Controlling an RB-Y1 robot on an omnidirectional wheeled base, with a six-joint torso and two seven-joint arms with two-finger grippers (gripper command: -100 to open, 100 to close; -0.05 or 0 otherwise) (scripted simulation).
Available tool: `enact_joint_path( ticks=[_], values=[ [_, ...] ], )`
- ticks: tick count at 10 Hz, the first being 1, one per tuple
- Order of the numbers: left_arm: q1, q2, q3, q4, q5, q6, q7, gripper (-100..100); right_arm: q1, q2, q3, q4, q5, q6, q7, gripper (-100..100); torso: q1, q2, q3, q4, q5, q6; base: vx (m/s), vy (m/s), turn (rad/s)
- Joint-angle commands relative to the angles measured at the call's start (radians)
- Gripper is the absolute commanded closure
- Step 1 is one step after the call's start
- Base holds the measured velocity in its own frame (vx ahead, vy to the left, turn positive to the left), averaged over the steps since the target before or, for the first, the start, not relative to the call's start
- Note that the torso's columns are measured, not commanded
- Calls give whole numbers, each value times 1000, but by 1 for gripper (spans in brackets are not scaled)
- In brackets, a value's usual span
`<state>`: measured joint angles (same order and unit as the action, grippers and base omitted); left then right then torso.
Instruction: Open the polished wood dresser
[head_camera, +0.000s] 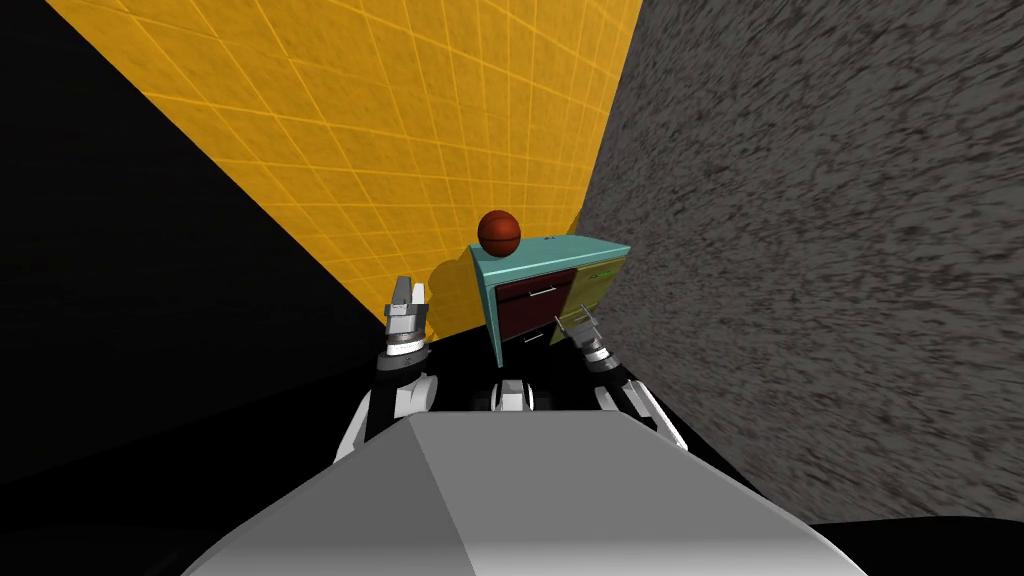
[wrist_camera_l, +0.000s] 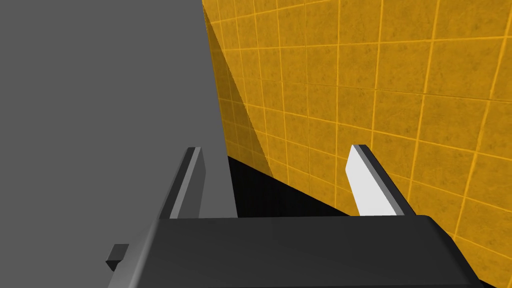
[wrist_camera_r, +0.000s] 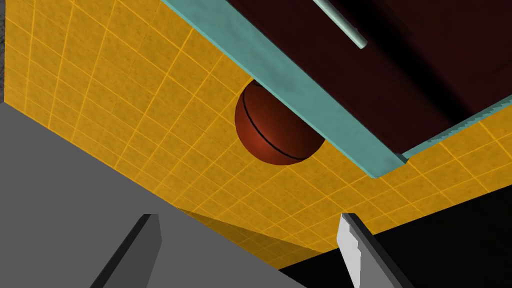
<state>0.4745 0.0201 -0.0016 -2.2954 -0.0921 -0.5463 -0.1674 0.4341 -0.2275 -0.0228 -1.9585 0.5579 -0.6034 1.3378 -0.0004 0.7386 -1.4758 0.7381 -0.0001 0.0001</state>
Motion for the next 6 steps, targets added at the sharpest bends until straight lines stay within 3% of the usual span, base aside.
enact_joint_path(
  ticks=[1, 6],
  values=[
    [0, 0, 0, 0, 0, 0, 0, 0, -4, 3, 0, 20, 32, -3, 75, -100, 1, -1, 0, 0, 0, 0, 56, 14, 17],
    [0, 0, 0, 0, 0, 0, 0, 0, -11, 13, -1, 56, 92, -7, 214, -100, 0, 0, 0, 0, 0, 0, 51, 14, 17]
  ],
)
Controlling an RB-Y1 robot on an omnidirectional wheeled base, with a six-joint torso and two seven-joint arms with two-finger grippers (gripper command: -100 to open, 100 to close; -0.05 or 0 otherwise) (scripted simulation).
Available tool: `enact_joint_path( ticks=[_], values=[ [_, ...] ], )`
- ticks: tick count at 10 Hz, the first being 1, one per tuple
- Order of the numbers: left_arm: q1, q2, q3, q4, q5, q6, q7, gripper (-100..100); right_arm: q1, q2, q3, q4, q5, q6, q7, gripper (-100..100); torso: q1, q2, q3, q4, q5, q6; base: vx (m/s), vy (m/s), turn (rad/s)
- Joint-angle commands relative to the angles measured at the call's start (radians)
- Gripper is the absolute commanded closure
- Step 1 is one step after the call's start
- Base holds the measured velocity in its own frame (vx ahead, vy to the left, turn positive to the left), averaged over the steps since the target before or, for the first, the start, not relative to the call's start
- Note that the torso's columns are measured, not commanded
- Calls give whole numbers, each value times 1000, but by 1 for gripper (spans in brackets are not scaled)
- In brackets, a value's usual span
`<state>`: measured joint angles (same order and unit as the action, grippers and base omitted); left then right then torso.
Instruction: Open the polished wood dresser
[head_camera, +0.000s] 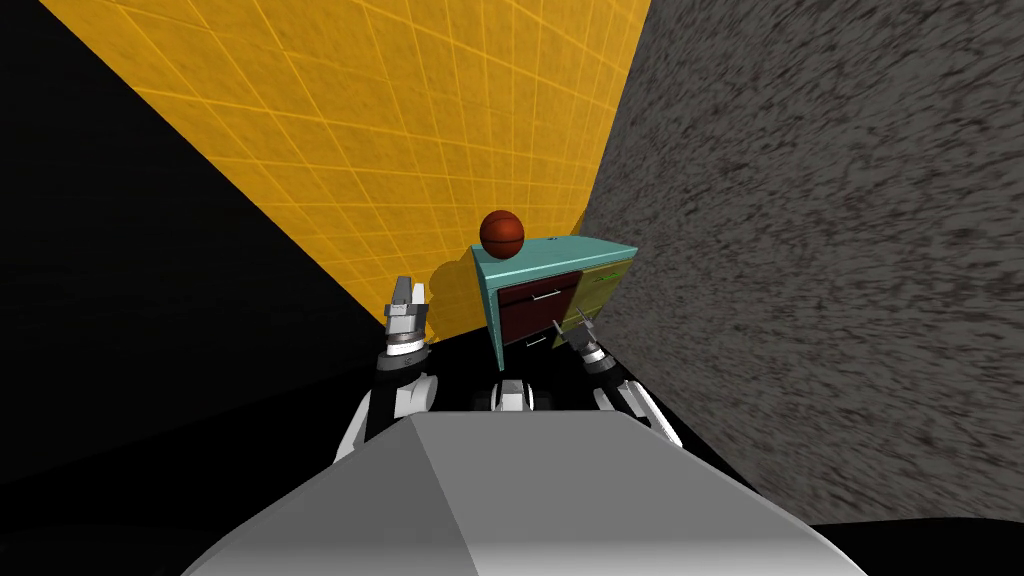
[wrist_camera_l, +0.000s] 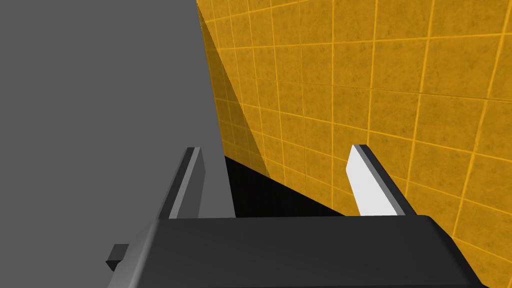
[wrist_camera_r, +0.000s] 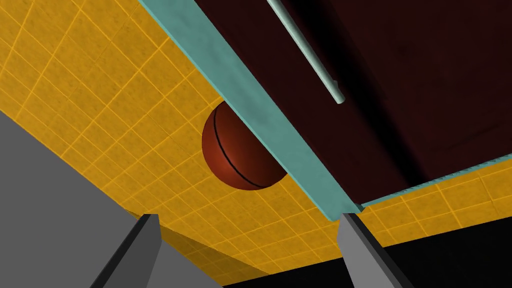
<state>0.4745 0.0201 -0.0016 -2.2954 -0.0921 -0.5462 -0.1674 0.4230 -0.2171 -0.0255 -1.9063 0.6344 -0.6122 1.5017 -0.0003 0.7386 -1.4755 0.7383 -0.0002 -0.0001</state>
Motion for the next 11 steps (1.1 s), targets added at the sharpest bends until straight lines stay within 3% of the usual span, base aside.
enact_joint_path(
  ticks=[1, 11],
  values=[
    [0, 0, 0, 0, 0, 0, 0, 0, 1, 3, 2, 3, 15, 2, 57, -100, 1, -1, -1, 0, 0, 0, 25, 10, -1],
    [0, 0, 0, 0, 0, 0, 0, 0, -15, 52, 2, 83, 145, -7, 329, -100, 1, -1, -1, 0, 0, 0, 48, 13, 18]
  ],
)
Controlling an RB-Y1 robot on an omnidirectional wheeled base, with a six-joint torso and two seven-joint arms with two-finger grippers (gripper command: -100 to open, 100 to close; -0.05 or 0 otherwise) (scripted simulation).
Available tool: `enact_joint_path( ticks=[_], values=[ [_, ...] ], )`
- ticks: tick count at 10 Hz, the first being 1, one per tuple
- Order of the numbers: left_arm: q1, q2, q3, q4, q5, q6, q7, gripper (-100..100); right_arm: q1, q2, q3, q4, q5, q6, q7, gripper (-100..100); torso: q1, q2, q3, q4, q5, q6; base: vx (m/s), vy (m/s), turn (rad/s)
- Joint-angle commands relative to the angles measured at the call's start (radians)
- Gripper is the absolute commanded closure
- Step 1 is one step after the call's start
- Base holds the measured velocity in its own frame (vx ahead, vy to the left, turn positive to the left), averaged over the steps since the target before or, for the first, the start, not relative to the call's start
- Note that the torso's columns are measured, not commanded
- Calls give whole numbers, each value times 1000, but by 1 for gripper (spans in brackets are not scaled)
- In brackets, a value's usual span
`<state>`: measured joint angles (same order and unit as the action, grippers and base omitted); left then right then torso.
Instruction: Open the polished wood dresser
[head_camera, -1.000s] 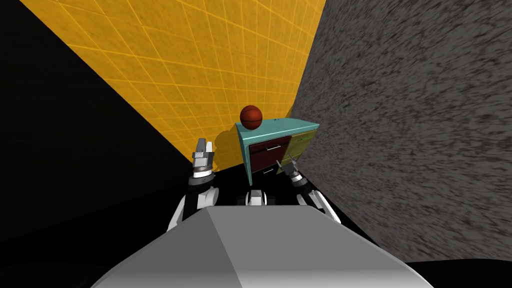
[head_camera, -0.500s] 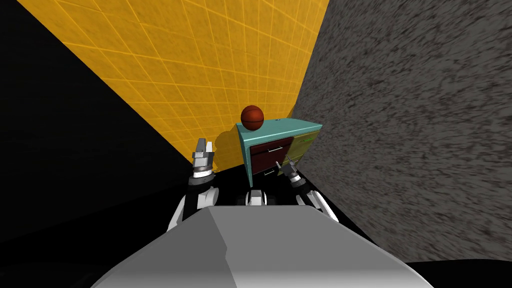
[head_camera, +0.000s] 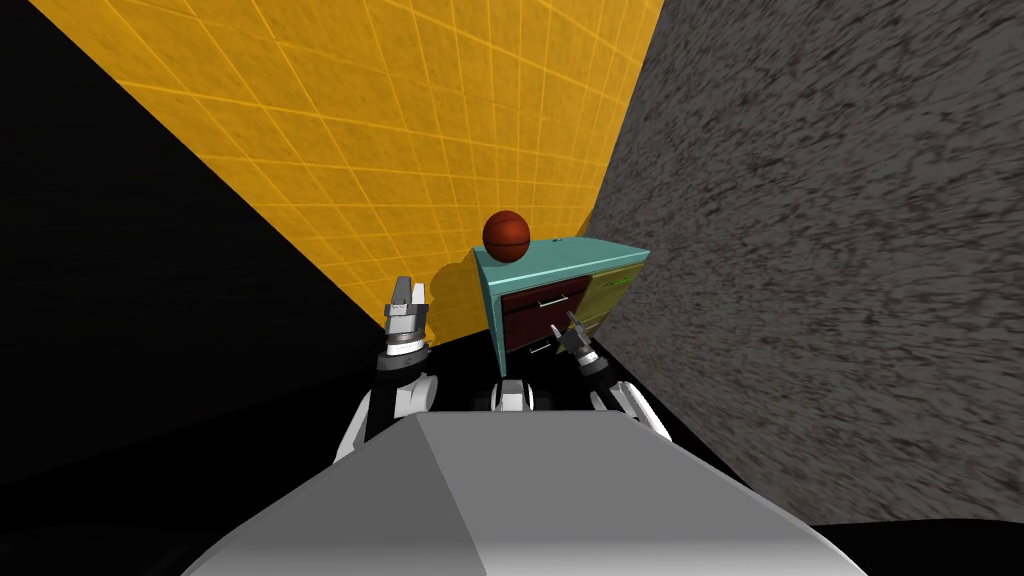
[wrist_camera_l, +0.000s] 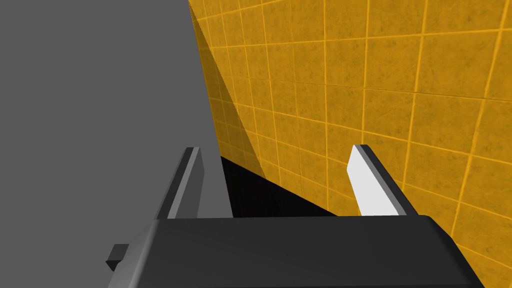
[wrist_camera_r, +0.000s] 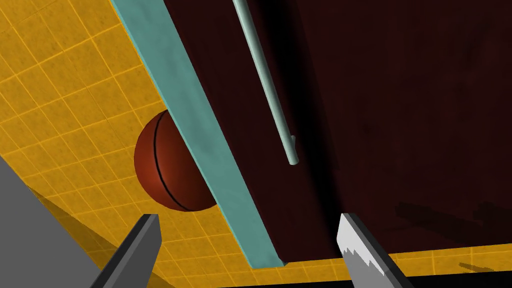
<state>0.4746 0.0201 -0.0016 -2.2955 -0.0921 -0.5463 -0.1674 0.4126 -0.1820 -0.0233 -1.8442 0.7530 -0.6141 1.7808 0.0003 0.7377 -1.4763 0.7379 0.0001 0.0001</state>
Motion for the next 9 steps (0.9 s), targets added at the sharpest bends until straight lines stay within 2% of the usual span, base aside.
enact_joint_path(
  ticks=[1, 6, 7, 9],
  values=[
    [0, 0, 0, 0, 0, 0, 0, 0, -4, 17, 0, 21, 26, -5, 76, -100, 0, 0, 0, 0, 0, 0, 51, 13, 11],
    [0, 0, 0, 0, 0, 0, 0, 0, -11, 66, 0, 55, 83, -9, 207, -100, 0, 1, 1, 0, 0, 0, 43, 11, 14],
    [0, 0, 0, 0, 0, 0, 0, 0, -11, 66, 0, 55, 83, -9, 209, -100, 0, 0, 0, 0, 0, 0, 34, 9, 11],
    [0, 0, 0, 0, 0, 0, 0, 0, -14, 110, -1, 71, 110, -11, 271, -100, 0, 0, 0, 0, 0, 0, 39, 13, 17]
  ],
)
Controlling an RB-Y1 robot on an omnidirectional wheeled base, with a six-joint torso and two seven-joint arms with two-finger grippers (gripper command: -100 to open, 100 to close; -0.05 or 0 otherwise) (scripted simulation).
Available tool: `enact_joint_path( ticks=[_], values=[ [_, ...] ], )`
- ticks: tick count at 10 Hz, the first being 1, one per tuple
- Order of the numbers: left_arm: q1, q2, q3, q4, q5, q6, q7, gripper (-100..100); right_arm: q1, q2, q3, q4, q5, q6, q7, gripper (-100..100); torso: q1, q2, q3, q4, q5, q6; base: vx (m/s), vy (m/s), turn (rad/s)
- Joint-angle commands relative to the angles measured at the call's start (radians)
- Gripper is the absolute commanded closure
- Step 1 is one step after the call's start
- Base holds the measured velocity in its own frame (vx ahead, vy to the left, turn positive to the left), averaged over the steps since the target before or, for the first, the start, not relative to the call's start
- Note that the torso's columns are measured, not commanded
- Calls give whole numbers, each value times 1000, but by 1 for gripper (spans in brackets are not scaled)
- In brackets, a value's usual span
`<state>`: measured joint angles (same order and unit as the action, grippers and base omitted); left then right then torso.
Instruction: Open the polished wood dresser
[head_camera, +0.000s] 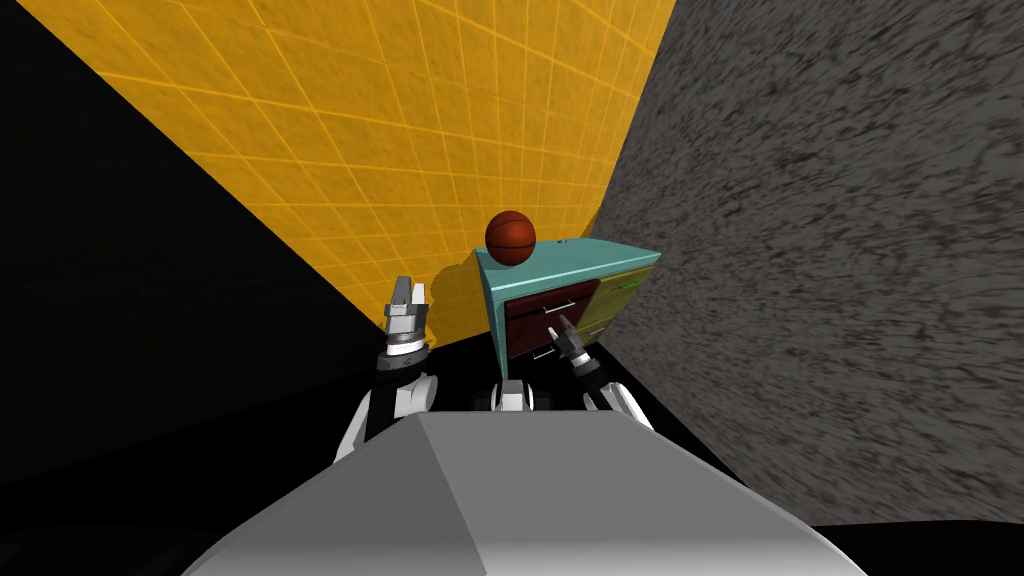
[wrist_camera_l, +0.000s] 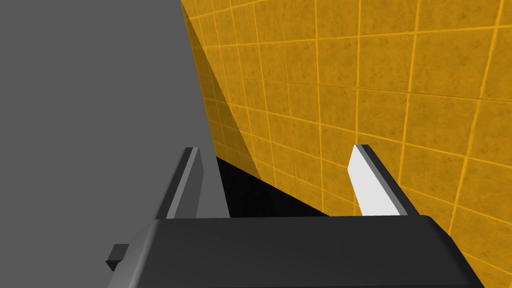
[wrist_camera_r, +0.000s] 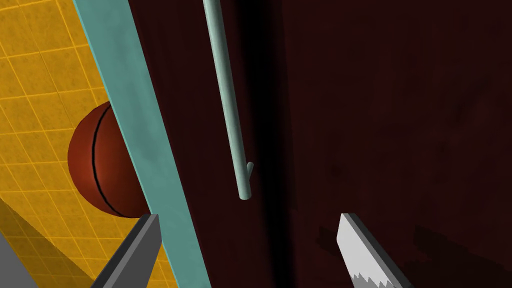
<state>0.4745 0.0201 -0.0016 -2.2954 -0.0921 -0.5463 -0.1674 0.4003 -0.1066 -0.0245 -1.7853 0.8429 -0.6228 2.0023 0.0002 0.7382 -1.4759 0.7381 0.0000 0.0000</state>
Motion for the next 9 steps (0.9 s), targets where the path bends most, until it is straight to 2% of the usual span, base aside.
enact_joint_path(
  ticks=[1, 4, 5, 7, 8, 9],
  values=[
    [0, 0, 0, 0, 0, 0, 0, 0, -3, 60, 1, 18, 30, -3, 73, -100, 0, -1, 0, 0, 0, 0, 43, 6, 18],
    [0, 0, 0, 0, 0, 0, 0, 0, -4, 122, 1, 27, 44, -4, 107, -100, 0, 0, 0, 0, 0, 0, 32, 6, 8],
    [0, 0, 0, 0, 0, 0, 0, 0, -4, 111, 1, 26, 42, -4, 102, -100, -1, 1, 0, 0, 0, 0, 10, 2, 1],
    [0, 0, 0, 0, 0, 0, 0, 0, -16, 96, 5, -7, 54, 44, 71, -100, 1, -1, 0, 0, 0, 0, 49, 30, 65],
    [0, 0, 0, 0, 0, 0, 0, 0, -9, 101, 9, -6, 54, 34, 79, -100, 1, -2, -1, -1, 0, 0, 25, 18, 10],
    [0, 0, 0, 0, 0, 0, 0, 0, -7, 109, 2, 19, 45, 7, 96, 100, 0, 0, 0, 0, 0, 0, -20, -11, -100]
  ],
)
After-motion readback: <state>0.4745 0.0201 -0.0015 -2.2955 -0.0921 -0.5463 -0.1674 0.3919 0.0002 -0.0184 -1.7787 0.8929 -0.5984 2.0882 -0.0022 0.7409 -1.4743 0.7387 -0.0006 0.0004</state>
